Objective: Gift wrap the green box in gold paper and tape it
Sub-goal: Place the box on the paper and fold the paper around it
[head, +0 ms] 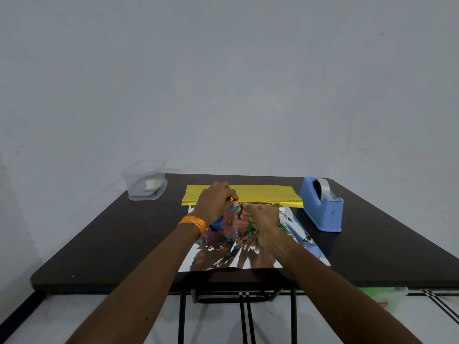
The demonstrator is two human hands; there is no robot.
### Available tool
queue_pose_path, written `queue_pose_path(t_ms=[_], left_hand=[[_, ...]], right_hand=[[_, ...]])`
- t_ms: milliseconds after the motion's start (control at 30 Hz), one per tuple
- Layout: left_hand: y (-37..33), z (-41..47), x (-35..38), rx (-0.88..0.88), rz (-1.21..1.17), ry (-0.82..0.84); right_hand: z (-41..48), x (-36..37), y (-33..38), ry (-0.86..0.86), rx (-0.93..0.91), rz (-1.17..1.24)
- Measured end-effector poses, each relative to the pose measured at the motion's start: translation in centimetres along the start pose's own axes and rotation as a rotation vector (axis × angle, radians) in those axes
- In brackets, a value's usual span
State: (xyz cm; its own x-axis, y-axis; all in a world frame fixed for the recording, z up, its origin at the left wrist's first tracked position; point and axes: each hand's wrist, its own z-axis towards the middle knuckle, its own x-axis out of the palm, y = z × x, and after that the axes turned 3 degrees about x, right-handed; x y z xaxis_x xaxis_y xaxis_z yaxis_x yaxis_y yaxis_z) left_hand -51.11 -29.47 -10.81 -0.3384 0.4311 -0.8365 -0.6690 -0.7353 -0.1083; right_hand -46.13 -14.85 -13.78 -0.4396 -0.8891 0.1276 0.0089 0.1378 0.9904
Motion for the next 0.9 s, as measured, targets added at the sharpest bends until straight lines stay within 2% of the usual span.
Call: queue_pose_path(t_ms=[300, 467, 600, 733, 900], left_hand=[[0.0, -0.1, -0.2, 0.003, -0.014, 0.0], [-0.1, -0.1, -0.3, -0.001, -0.018, 0.013], [0.0, 0.0, -0.3, 0.005, -0.019, 0.009], [-0.1, 0.0, -0.2, -0.002, -0.019, 0.009], [0.2, -0.1, 0.0, 0.016, -0.004, 0.015]], right_hand=[[0.9, -0.3, -0.4, -0.079, -0.044, -0.175], [1.3, -1.4, -0.6, -0.147, -0.013, -0.425], [2.0, -2.2, -0.1, -0.046, 0.023, -0.644], [2.3, -2.2, 0.0, -0.017, -0.063, -0.88], [2.3, -2.6, 0.3, -0.037, -0.183, -0.964]])
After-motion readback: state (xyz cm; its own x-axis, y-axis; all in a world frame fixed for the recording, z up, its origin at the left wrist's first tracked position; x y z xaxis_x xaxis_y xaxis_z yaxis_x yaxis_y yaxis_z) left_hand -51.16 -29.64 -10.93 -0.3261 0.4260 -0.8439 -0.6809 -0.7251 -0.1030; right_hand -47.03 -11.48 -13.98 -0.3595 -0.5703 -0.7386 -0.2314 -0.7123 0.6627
